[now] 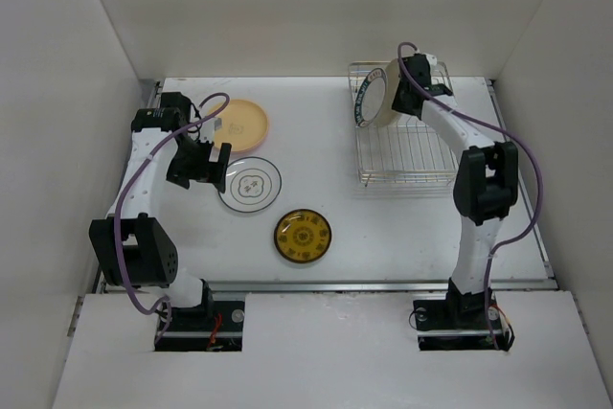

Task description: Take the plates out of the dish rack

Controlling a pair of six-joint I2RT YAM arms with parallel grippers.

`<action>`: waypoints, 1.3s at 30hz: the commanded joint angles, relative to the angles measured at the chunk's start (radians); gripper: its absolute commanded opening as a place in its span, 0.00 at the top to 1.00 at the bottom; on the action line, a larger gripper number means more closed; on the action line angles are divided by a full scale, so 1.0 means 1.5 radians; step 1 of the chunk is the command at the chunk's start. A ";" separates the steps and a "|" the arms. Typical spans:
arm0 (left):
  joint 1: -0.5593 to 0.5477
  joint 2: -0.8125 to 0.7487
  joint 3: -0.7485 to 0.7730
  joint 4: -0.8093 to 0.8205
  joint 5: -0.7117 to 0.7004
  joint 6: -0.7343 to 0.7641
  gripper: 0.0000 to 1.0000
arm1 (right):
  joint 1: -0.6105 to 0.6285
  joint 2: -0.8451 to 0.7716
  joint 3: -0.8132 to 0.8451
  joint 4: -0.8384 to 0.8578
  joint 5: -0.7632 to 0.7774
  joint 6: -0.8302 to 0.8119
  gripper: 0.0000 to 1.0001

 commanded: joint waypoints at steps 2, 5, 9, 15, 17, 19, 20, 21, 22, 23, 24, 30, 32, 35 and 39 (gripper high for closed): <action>-0.001 -0.017 0.025 -0.018 0.012 0.004 0.00 | 0.013 -0.116 0.012 0.028 0.071 0.021 0.99; -0.001 -0.023 0.025 -0.018 0.012 0.004 0.00 | 0.019 -0.142 0.012 0.014 0.137 0.006 1.00; -0.001 -0.023 0.025 -0.018 0.012 0.004 0.00 | 0.033 -0.192 0.012 -0.008 0.232 -0.010 1.00; -0.001 -0.042 0.049 -0.025 0.018 0.004 0.00 | 0.046 -0.282 -0.016 -0.035 0.356 -0.023 1.00; -0.001 -0.042 0.058 -0.025 0.027 0.012 0.00 | 0.058 -0.349 -0.047 0.002 0.322 -0.037 1.00; -0.001 -0.057 0.067 -0.025 0.056 0.018 0.00 | 0.086 -0.398 -0.118 0.050 0.216 -0.055 1.00; -0.001 -0.057 0.075 -0.025 0.070 0.018 0.00 | 0.096 -0.437 -0.142 0.095 0.167 -0.062 1.00; -0.001 -0.063 0.081 -0.019 0.098 0.024 0.00 | 0.105 -0.447 -0.161 0.111 0.113 -0.069 1.00; -0.001 -0.063 0.081 -0.018 0.114 0.024 0.00 | 0.122 -0.447 -0.184 0.120 0.000 -0.069 1.00; -0.001 -0.063 0.081 -0.011 0.127 0.024 0.00 | 0.131 -0.440 -0.184 0.120 -0.057 -0.069 1.00; -0.001 -0.063 0.091 -0.011 0.139 0.024 0.00 | 0.142 -0.429 -0.184 0.120 -0.114 -0.083 1.00; -0.001 -0.057 0.123 0.003 0.173 0.031 0.02 | 0.222 -0.303 -0.184 0.156 -0.536 -0.097 1.00; -0.001 -0.057 0.123 0.003 0.173 0.031 0.02 | 0.258 -0.280 -0.178 0.177 -0.610 -0.097 1.00; -0.001 -0.057 0.116 0.018 0.179 0.024 0.05 | 0.289 -0.244 -0.178 0.200 -0.649 -0.091 1.00; -0.001 -0.044 0.080 0.054 0.156 0.006 0.12 | 0.321 -0.216 -0.170 0.231 -0.697 -0.079 1.00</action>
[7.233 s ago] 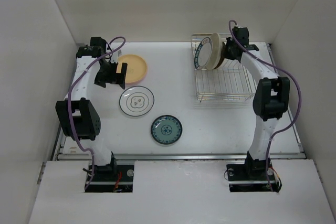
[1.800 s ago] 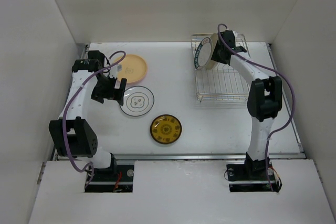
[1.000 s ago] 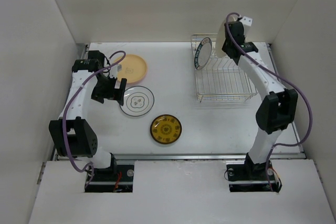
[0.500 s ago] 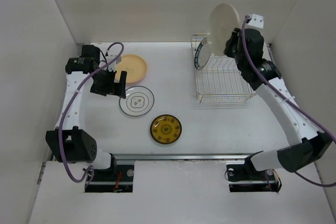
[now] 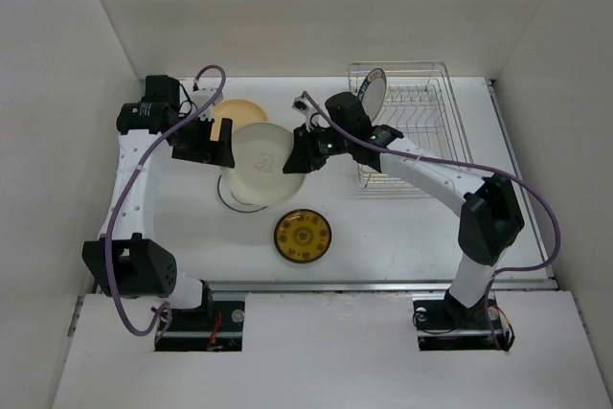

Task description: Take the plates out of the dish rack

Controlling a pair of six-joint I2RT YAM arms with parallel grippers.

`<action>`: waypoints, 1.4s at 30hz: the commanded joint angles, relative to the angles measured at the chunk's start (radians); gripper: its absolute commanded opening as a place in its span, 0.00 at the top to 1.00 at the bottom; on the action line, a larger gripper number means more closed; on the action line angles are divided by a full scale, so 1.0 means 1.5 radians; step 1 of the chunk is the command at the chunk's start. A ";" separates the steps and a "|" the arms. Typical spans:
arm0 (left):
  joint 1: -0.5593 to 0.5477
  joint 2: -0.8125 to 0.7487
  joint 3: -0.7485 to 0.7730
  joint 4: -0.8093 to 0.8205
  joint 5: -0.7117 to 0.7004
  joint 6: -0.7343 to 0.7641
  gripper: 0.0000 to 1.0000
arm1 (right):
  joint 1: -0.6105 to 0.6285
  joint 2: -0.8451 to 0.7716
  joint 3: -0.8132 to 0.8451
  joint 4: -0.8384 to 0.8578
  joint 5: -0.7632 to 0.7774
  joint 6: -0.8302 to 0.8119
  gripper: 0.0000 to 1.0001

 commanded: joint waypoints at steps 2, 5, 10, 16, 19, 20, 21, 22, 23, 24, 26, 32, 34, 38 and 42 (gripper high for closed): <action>-0.001 0.009 -0.022 0.034 0.002 -0.007 0.19 | 0.016 -0.008 0.026 0.118 -0.121 0.016 1.00; -0.001 0.024 -0.028 0.034 0.009 -0.007 0.26 | 0.022 0.016 0.026 0.136 -0.152 0.036 1.00; -0.001 0.024 -0.034 0.034 0.034 -0.013 0.69 | 0.022 0.044 0.026 0.168 -0.175 0.065 1.00; -0.001 0.024 -0.034 0.025 0.056 -0.007 1.00 | 0.028 0.059 0.034 0.177 -0.175 0.078 1.00; -0.001 0.036 -0.028 0.019 0.076 -0.007 1.00 | 0.028 0.065 0.049 0.171 -0.142 0.078 1.00; -0.001 0.045 -0.022 0.019 0.084 -0.007 1.00 | 0.028 0.071 0.055 0.157 -0.135 0.078 0.99; -0.001 0.045 -0.013 0.019 0.091 -0.007 1.00 | 0.028 0.071 0.055 0.149 -0.119 0.078 0.97; -0.001 0.054 -0.006 0.019 0.091 -0.007 1.00 | 0.028 0.078 0.065 0.142 -0.112 0.078 0.96; -0.001 0.064 0.000 0.019 0.097 -0.015 1.00 | 0.028 0.085 0.075 0.135 -0.112 0.078 0.86; -0.001 0.070 0.007 0.019 0.107 -0.022 1.00 | 0.022 0.085 0.075 0.126 -0.105 0.084 0.78; 0.008 0.086 0.032 0.019 0.119 -0.030 1.00 | 0.005 0.085 0.075 0.126 -0.099 0.095 0.68; 0.056 0.143 0.095 0.039 0.168 -0.080 1.00 | -0.054 0.085 0.082 0.138 -0.043 0.146 0.38; 0.065 0.158 0.101 0.060 0.158 -0.097 1.00 | -0.069 0.069 0.088 0.145 -0.029 0.155 0.33; 0.101 0.212 0.149 0.117 0.152 -0.166 1.00 | -0.106 0.023 0.088 0.145 0.043 0.171 0.30; 0.135 0.302 0.221 0.164 0.123 -0.252 1.00 | -0.119 -0.020 0.054 0.145 0.080 0.178 0.30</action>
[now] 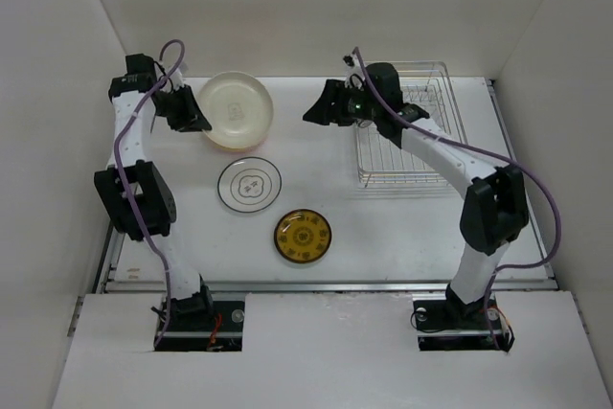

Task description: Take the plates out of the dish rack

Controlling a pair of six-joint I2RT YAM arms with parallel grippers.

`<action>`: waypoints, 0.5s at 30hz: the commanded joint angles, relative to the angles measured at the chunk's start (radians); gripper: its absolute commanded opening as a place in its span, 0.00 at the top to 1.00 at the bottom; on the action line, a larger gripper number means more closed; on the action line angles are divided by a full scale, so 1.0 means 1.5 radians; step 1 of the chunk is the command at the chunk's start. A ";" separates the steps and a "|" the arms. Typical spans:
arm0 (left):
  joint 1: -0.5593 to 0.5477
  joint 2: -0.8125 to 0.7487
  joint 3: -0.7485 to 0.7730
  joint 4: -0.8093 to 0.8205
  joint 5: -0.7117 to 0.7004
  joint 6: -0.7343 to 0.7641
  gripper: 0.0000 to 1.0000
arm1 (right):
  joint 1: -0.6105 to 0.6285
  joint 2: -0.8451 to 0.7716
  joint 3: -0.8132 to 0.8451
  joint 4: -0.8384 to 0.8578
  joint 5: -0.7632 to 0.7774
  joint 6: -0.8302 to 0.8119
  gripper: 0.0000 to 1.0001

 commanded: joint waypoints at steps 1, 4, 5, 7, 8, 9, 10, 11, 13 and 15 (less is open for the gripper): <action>0.029 0.090 0.092 0.056 -0.010 -0.086 1.00 | 0.002 -0.084 -0.003 0.042 0.041 0.009 0.30; 0.029 0.188 0.173 0.031 -0.016 -0.105 1.00 | 0.002 -0.094 -0.018 0.026 0.047 -0.006 0.30; 0.029 0.208 0.186 0.024 -0.016 -0.105 1.00 | 0.002 -0.101 -0.018 0.016 0.047 -0.006 0.30; 0.029 0.241 0.201 0.016 -0.016 -0.120 1.00 | 0.002 -0.101 -0.018 0.008 0.047 -0.012 0.30; 0.029 0.264 0.201 0.016 -0.016 -0.120 1.00 | 0.002 -0.108 -0.026 0.008 0.047 -0.012 0.30; 0.029 0.272 0.201 0.016 -0.027 -0.120 1.00 | 0.002 -0.114 -0.033 0.008 0.047 -0.012 0.30; 0.029 0.278 0.193 0.016 -0.056 -0.120 1.00 | 0.002 -0.114 -0.033 0.008 0.047 -0.012 0.30; 0.029 0.286 0.193 0.016 -0.072 -0.120 1.00 | 0.002 -0.114 -0.039 0.008 0.047 -0.012 0.30; 0.029 0.293 0.177 0.010 -0.105 -0.100 0.81 | 0.002 -0.121 -0.045 0.008 0.047 -0.012 0.30; 0.029 0.301 0.176 0.010 -0.116 -0.100 0.69 | 0.002 -0.128 -0.051 0.008 0.047 -0.012 0.30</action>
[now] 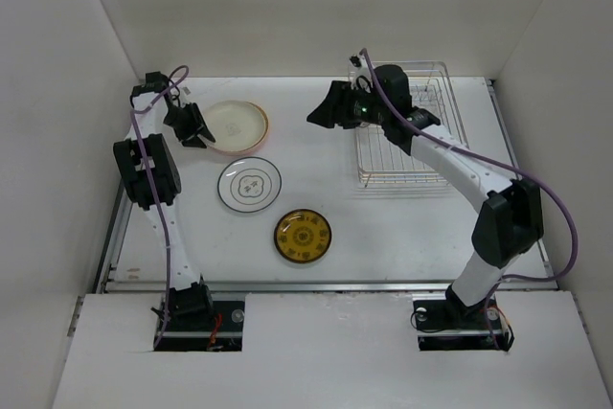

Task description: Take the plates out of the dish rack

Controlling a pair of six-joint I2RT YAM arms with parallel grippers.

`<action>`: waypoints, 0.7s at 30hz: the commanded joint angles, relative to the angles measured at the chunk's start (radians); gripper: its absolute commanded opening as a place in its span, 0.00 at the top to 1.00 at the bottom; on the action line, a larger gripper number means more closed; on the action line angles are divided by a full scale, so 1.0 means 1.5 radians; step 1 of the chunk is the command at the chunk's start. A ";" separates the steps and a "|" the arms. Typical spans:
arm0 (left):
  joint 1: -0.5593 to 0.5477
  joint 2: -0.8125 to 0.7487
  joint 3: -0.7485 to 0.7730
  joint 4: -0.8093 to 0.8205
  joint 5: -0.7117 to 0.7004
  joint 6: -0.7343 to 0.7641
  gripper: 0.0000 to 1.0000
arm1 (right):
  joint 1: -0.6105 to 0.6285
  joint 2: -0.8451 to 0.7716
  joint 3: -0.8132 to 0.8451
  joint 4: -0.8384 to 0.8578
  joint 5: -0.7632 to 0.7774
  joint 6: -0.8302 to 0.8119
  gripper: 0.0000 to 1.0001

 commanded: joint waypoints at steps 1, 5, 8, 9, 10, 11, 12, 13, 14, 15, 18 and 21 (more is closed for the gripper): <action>-0.001 -0.026 0.005 -0.017 -0.049 0.005 0.66 | 0.004 -0.030 -0.006 0.012 0.007 -0.008 0.30; -0.001 -0.020 0.005 -0.017 -0.087 0.011 0.47 | 0.004 -0.045 -0.012 0.012 0.007 -0.008 0.30; -0.007 -0.026 0.005 -0.017 -0.093 0.018 0.42 | 0.004 -0.051 -0.027 0.012 0.007 -0.008 0.30; -0.007 -0.026 0.005 -0.017 -0.112 0.024 0.42 | 0.004 -0.058 -0.033 0.012 0.007 -0.008 0.30; -0.014 -0.034 0.005 -0.017 -0.123 0.035 0.42 | 0.004 -0.058 -0.033 0.012 0.007 -0.008 0.30; -0.021 -0.034 0.005 -0.009 -0.137 0.035 0.42 | 0.004 -0.058 -0.033 0.012 0.007 -0.008 0.30; -0.021 -0.034 0.005 -0.009 -0.151 0.044 0.42 | 0.004 -0.058 -0.033 0.004 0.007 -0.014 0.30; -0.028 -0.034 0.005 -0.009 -0.173 0.051 0.42 | 0.004 -0.064 -0.033 0.004 0.013 -0.014 0.30; -0.028 -0.034 0.005 -0.009 -0.174 0.051 0.42 | 0.004 -0.064 -0.033 0.004 0.013 -0.014 0.30; -0.028 -0.028 0.011 -0.009 -0.174 0.057 0.42 | 0.004 -0.064 -0.033 -0.015 0.025 -0.014 0.30; -0.034 -0.020 0.017 -0.009 -0.188 0.057 0.42 | -0.002 -0.071 0.009 -0.065 0.130 -0.014 0.30; -0.034 -0.035 0.023 -0.009 -0.188 0.063 0.42 | -0.024 -0.071 0.072 -0.162 0.289 -0.014 0.24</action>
